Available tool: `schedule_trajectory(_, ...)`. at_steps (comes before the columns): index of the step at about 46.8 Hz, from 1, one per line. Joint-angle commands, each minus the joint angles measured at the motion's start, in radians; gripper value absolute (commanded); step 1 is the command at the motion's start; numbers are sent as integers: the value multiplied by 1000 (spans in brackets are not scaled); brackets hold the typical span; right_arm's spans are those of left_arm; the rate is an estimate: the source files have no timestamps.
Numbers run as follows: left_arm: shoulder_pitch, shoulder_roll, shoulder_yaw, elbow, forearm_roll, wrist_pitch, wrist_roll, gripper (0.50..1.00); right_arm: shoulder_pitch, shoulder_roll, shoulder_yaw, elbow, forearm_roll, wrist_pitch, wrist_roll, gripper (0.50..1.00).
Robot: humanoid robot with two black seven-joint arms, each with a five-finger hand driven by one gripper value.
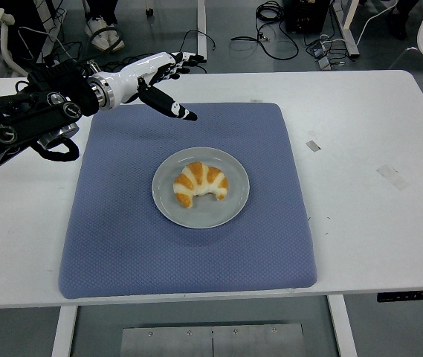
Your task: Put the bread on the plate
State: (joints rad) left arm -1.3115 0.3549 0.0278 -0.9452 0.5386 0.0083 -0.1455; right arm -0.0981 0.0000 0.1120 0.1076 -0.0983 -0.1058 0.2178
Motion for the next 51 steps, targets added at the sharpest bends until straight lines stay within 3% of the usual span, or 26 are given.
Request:
schedule_trajectory(1,3,2,-8,22,-14,-1,0,981,0,0,1,0,0,0,0,1000)
schedule_trajectory(11,75,-7,-123,111,-68,-14,-32,981,0,0,0,0,0,0,0,1000)
schedule_trajectory(18,118,-8,-198,152,-130,-62,-36,981,0,0,0,0,0,0,0,1000)
schedule_trajectory(25,147,-1,-243,190,-183,-180,-32,981,0,0,0,0,0,0,0,1000)
schedule_trajectory(31,156,-1,-259,281,-186,-269,-31,981,0,0,0,0,0,0,0,1000)
schedule_trajectory(38,176,-7,-335,399,-259,-412,-32,981,0,0,0,0,0,0,0,1000)
schedule_trajectory(51,233,-37,-396,444,-328,-419,-39,981,0,0,2,1,0,0,0,1000)
